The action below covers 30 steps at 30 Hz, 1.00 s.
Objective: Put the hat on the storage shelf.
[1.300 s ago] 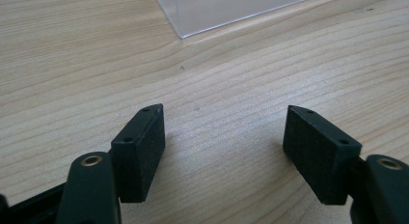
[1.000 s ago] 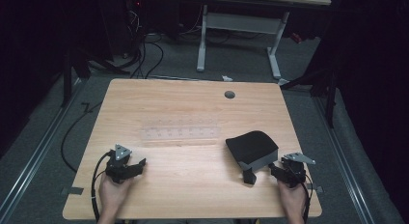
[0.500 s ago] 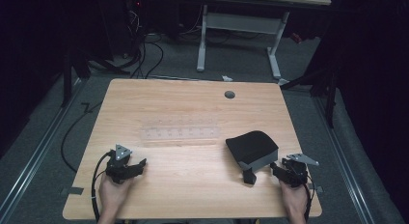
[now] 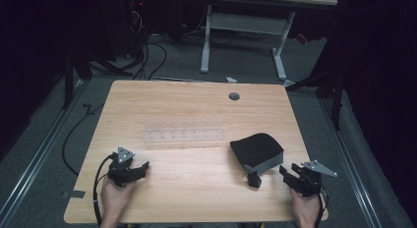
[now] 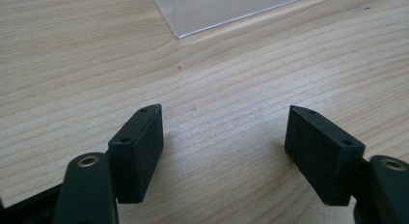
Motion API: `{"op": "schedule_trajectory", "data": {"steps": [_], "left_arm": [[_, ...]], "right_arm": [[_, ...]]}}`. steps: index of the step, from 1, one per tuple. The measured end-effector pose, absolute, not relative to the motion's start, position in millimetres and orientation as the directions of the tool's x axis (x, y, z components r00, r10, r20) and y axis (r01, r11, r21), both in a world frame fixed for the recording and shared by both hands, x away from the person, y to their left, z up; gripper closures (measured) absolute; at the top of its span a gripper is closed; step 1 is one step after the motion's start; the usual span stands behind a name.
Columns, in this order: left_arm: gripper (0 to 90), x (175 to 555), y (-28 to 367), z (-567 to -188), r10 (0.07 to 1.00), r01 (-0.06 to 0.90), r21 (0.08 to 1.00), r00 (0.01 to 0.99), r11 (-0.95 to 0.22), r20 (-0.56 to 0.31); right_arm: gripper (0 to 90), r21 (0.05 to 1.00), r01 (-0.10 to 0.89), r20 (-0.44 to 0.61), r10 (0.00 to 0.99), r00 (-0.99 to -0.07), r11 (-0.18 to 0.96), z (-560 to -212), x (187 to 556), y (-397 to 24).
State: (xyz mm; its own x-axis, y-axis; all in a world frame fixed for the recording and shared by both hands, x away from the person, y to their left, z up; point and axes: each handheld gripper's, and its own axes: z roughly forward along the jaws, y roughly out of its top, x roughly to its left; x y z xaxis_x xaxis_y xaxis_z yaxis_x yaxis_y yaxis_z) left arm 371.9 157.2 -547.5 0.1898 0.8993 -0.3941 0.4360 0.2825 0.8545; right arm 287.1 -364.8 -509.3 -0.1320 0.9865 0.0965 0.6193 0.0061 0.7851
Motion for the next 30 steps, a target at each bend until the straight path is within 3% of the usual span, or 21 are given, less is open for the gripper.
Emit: {"op": "schedule_trajectory", "data": {"steps": [9,30], "left_arm": [[30.2,372,157,-548,0.899,0.436,0.854,0.19,0.283,-0.394],[29.9,371,156,-548,0.898,0.436,0.855,0.194,0.282,-0.395]], "right_arm": [[38.3,0.797,0.604,0.163,0.973,-0.163,-0.032,-501,292,-359],[36.2,0.766,0.638,0.233,0.959,-0.162,-0.079,-506,339,-353]]}}
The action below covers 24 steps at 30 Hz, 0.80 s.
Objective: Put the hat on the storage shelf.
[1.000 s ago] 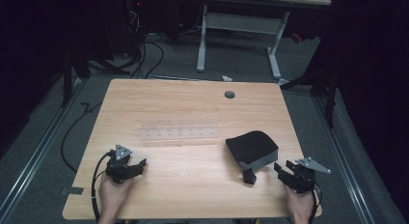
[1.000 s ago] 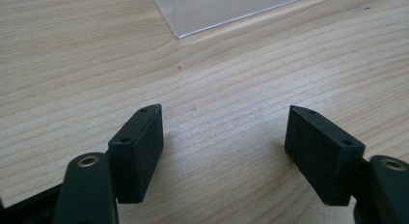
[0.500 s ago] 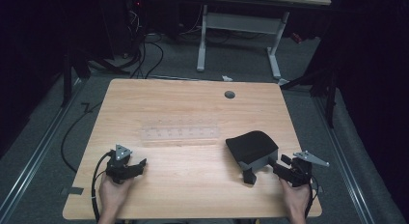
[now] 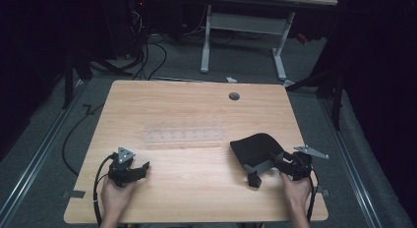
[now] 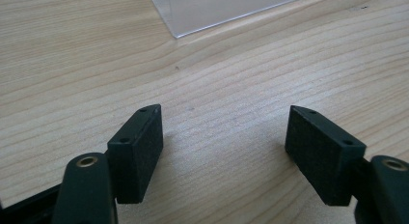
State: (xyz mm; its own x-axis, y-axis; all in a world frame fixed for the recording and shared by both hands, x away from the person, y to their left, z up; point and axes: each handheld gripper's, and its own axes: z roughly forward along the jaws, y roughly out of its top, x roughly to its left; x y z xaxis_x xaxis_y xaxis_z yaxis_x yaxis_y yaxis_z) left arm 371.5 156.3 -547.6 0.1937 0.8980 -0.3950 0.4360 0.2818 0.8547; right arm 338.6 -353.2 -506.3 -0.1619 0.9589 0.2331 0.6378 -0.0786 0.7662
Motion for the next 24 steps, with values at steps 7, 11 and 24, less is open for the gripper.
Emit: {"op": "schedule_trajectory", "data": {"steps": [7,11,24], "left_arm": [[29.8,372,156,-548,0.898,0.435,0.855,0.193,0.282,-0.395],[29.9,372,156,-548,0.898,0.435,0.855,0.191,0.284,-0.395],[29.9,371,156,-547,0.898,0.436,0.854,0.191,0.284,-0.396]], "right_arm": [[38.4,0.751,0.655,0.252,0.953,-0.169,-0.082,-515,348,-348],[40.9,0.742,0.664,0.272,0.946,-0.176,-0.089,-519,352,-348],[60.0,0.761,0.643,0.297,0.927,-0.23,-0.085,-525,356,-344]]}}
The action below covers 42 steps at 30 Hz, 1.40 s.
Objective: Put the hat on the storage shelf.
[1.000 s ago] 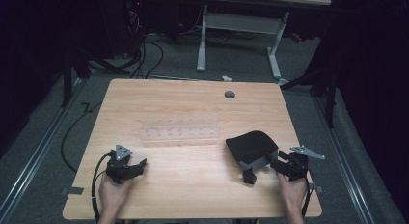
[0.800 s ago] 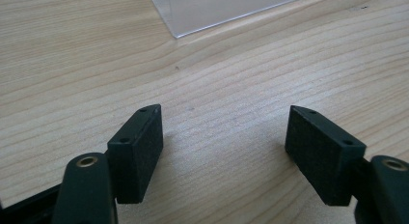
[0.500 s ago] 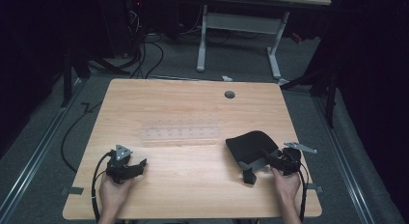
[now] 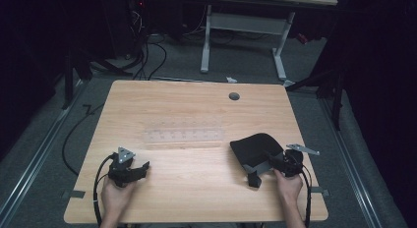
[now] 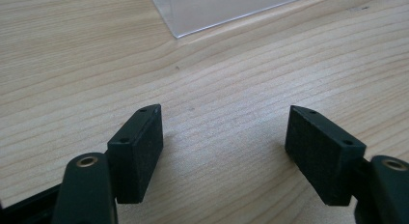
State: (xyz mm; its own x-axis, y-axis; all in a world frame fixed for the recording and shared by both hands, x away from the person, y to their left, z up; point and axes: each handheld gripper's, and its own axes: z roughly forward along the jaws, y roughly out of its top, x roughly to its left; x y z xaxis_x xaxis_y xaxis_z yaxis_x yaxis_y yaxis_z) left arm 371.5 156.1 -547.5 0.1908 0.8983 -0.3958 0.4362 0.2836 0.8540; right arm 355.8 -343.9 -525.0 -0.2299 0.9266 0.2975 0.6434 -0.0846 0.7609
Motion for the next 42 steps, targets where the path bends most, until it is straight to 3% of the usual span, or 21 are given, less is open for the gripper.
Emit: {"op": "schedule_trajectory", "data": {"steps": [7,13,42], "left_arm": [[29.9,372,156,-547,0.898,0.436,0.854,0.19,0.284,-0.396],[29.9,371,156,-548,0.899,0.436,0.854,0.19,0.282,-0.394],[29.9,371,155,-548,0.898,0.439,0.855,0.2,0.276,-0.392]], "right_arm": [[75.2,0.776,0.627,0.314,0.905,-0.286,-0.071,-522,353,-344],[81.1,0.784,0.618,0.317,0.89,-0.327,-0.053,-521,350,-343],[85.2,0.803,0.591,0.339,0.877,-0.341,-0.081,-502,333,-349]]}}
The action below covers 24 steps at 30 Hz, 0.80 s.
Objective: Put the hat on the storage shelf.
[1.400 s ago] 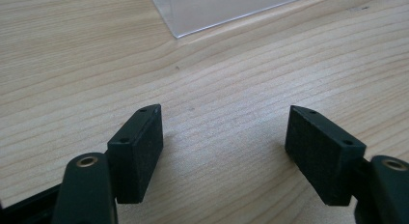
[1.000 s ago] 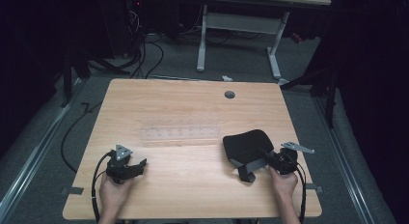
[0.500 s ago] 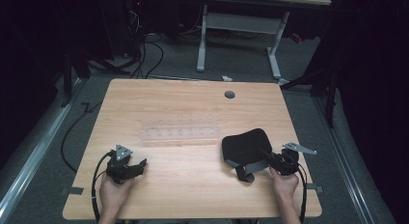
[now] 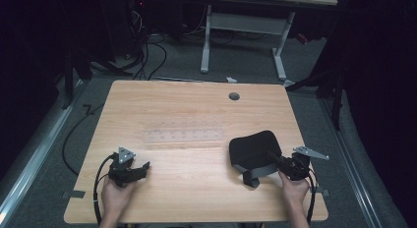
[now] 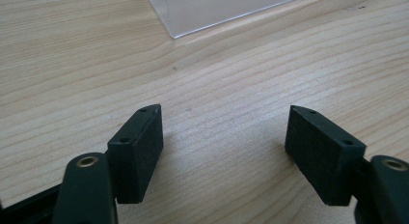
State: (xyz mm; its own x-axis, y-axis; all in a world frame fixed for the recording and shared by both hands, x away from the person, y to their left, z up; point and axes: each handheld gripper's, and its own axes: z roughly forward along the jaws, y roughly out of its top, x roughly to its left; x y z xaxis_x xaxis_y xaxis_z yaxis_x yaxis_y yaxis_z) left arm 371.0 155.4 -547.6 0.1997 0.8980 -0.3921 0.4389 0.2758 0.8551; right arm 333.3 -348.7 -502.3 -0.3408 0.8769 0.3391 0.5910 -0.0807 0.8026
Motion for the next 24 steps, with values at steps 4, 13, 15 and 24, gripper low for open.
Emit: {"op": "schedule_trajectory", "data": {"steps": [4,13,15,24], "left_arm": [[29.9,371,155,-548,0.898,0.439,0.855,0.199,0.276,-0.392],[29.5,371,153,-547,0.889,0.449,0.854,0.232,0.262,-0.395],[28.9,371,153,-547,0.887,0.45,0.853,0.235,0.264,-0.398],[29.4,369,150,-547,0.884,0.455,0.855,0.252,0.251,-0.394]], "right_arm": [[85.2,0.805,0.588,0.34,0.875,-0.346,-0.081,-500,330,-351],[85.2,0.816,0.572,0.337,0.873,-0.352,-0.085,-495,325,-348],[85.2,0.817,0.572,0.328,0.877,-0.352,-0.076,-492,323,-345],[85.1,0.821,0.562,0.352,0.862,-0.365,-0.097,-481,316,-346]]}}
